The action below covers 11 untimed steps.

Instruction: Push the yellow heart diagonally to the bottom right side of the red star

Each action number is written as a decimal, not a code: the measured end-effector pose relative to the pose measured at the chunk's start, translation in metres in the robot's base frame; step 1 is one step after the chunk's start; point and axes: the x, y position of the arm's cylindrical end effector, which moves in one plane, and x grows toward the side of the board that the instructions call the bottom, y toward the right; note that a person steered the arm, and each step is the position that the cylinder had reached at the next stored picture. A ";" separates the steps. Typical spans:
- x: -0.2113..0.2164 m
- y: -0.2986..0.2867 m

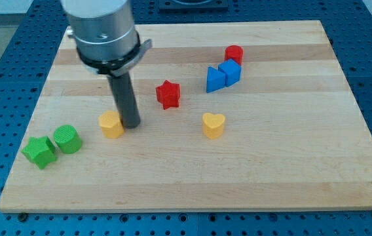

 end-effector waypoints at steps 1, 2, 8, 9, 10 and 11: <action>0.003 -0.005; 0.003 0.063; -0.004 0.215; -0.006 0.215; -0.009 0.215; -0.010 0.215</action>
